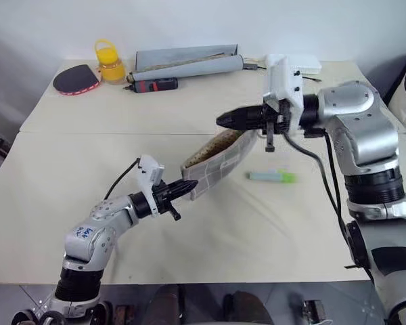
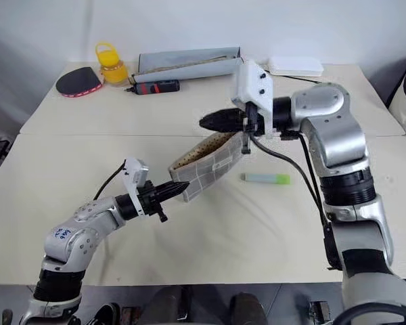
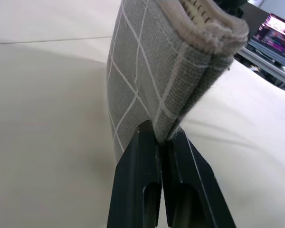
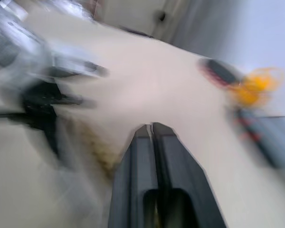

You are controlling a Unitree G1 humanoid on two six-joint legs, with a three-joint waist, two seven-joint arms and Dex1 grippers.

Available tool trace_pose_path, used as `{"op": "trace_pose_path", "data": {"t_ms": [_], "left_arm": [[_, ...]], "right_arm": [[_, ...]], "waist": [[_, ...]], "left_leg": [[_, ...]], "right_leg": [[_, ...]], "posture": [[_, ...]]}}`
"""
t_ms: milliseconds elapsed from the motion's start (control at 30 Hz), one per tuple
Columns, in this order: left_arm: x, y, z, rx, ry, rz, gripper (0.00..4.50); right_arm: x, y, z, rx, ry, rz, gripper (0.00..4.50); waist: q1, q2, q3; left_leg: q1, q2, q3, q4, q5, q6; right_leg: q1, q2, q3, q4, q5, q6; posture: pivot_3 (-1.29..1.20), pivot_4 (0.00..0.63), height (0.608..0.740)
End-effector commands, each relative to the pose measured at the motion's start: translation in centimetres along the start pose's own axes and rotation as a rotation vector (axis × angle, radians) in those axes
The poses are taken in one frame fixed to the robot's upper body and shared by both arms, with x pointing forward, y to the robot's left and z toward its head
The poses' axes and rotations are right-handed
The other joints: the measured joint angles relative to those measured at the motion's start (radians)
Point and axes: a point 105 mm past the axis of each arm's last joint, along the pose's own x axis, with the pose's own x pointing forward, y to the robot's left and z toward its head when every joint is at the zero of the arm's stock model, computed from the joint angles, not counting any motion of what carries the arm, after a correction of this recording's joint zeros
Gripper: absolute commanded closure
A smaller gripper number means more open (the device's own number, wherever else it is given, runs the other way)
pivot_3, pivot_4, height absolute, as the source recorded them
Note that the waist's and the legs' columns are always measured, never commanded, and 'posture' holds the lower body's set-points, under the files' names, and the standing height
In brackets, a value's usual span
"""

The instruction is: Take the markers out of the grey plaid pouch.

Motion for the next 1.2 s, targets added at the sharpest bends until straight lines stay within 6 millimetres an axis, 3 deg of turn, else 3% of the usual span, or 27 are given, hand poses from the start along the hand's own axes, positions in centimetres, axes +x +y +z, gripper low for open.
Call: {"op": "trace_pose_path", "data": {"t_ms": [33, 133, 300, 467, 667, 767, 900, 1100, 1200], "left_arm": [[0.1, -0.9, 1.9, 0.076, -0.022, -0.038, 4.5], [0.0, -0.9, 2.3, 0.084, -0.023, -0.037, 4.5], [0.2, -1.3, 2.0, 0.049, -0.02, -0.063, 4.5], [0.6, -2.2, 1.5, -0.093, -0.05, -0.144, 4.5], [0.1, -2.6, 1.6, -0.142, -0.011, -0.207, 4.5], [-0.4, -2.9, 1.5, -0.159, 0.026, -0.235, 4.5], [-0.6, -2.9, 0.9, -0.144, 0.066, -0.257, 4.5], [-0.5, -2.2, 0.1, -0.123, 0.079, -0.23, 4.5], [-0.5, -1.1, -0.5, -0.197, 0.037, -0.197, 4.5]], "right_arm": [[0.7, 1.6, -2.7, -0.155, 0.119, 0.082, 4.45], [0.6, 2.4, -4.7, -0.225, 0.211, 0.152, 4.45], [1.2, 3.1, -6.4, -0.324, 0.282, 0.218, 4.45], [2.1, 4.0, -4.3, -0.307, 0.206, 0.286, 4.45], [0.1, 4.3, -4.5, -0.281, 0.313, 0.391, 4.45], [-0.3, 5.7, -5.4, -0.262, 0.36, 0.46, 4.45], [1.4, 7.2, -6.1, -0.252, 0.364, 0.487, 4.45], [3.3, 7.4, -7.4, -0.224, 0.374, 0.43, 4.45], [4.1, 6.8, -6.5, -0.197, 0.335, 0.395, 4.45]], "waist": [[-0.001, 0.0, 0.0], [-0.003, 0.0, 0.0], [-0.005, 0.0, 0.0], [-0.007, 0.0, 0.0], [0.0, 0.0, 0.0], [-0.003, 0.0, 0.0], [-0.006, 0.0, 0.0], [-0.006, 0.0, 0.0], [-0.005, 0.0, 0.0]], "left_leg": [[0.0, 0.0, 0.0, 0.0, 0.0, 0.0], [0.0, 0.0, 0.001, 0.0, 0.0, 0.0], [0.0, 0.001, 0.001, 0.0, 0.0, 0.0], [0.0, 0.002, 0.001, 0.0, 0.0, 0.0], [0.0, 0.001, -0.001, 0.001, 0.0, 0.0], [0.0, 0.001, 0.0, 0.001, 0.0, 0.0], [0.001, 0.002, -0.001, 0.001, 0.0, 0.0], [0.001, 0.002, 0.0, 0.001, 0.0, -0.001], [0.001, 0.001, 0.001, 0.001, 0.0, -0.001]], "right_leg": [[0.0, 0.0, 0.0, 0.0, 0.0, 0.0], [0.0, 0.001, 0.0, 0.002, 0.0, 0.0], [0.0, 0.002, 0.001, 0.003, 0.0, 0.0], [0.0, 0.002, 0.002, 0.004, 0.0, 0.0], [0.001, 0.001, 0.001, 0.003, 0.0, 0.0], [0.001, 0.001, 0.001, 0.003, 0.0, 0.0], [0.001, 0.001, 0.002, 0.003, 0.0, 0.0], [0.0, 0.002, 0.003, 0.003, 0.0, 0.0], [0.0, 0.002, 0.003, 0.003, 0.0, 0.0]], "posture": [[0.0, 0.15, 0.74], [0.0, 0.15, 0.74], [0.0, 0.15, 0.74], [0.0, 0.15, 0.74], [0.0, 0.15, 0.74], [0.0, 0.15, 0.74], [0.0, 0.15, 0.74], [0.0, 0.15, 0.74], [0.0, 0.15, 0.74]]}}
